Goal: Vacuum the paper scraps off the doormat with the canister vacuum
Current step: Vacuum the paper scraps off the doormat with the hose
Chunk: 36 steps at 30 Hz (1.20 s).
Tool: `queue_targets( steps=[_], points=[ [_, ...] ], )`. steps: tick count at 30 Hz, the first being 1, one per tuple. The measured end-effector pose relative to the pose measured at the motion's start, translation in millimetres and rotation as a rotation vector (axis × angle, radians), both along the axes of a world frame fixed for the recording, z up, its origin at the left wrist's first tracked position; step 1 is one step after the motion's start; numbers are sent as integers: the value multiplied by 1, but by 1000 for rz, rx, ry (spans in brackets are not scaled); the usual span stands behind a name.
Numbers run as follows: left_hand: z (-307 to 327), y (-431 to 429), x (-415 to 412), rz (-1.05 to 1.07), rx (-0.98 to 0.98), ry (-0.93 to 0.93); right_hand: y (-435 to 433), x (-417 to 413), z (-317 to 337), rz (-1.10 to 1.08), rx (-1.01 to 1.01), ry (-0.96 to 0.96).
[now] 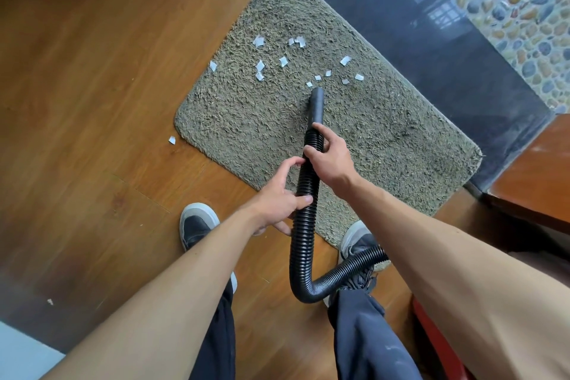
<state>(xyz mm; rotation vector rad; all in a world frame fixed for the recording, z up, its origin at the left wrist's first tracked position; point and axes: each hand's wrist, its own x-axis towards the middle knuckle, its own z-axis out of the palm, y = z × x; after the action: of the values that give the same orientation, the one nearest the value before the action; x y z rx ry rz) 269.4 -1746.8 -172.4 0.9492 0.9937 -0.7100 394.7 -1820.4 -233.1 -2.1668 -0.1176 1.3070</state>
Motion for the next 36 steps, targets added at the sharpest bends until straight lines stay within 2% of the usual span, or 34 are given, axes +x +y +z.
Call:
queue_targets(
  steps=[15, 26, 36],
  points=[
    [-3, 13, -10, 31, 36, 25, 24, -8, 3, 50, 21, 19],
    [-4, 7, 27, -47, 40, -33, 9, 20, 3, -60, -11, -2],
    [1, 15, 10, 2, 62, 12, 25, 13, 3, 41, 16, 42]
  ],
)
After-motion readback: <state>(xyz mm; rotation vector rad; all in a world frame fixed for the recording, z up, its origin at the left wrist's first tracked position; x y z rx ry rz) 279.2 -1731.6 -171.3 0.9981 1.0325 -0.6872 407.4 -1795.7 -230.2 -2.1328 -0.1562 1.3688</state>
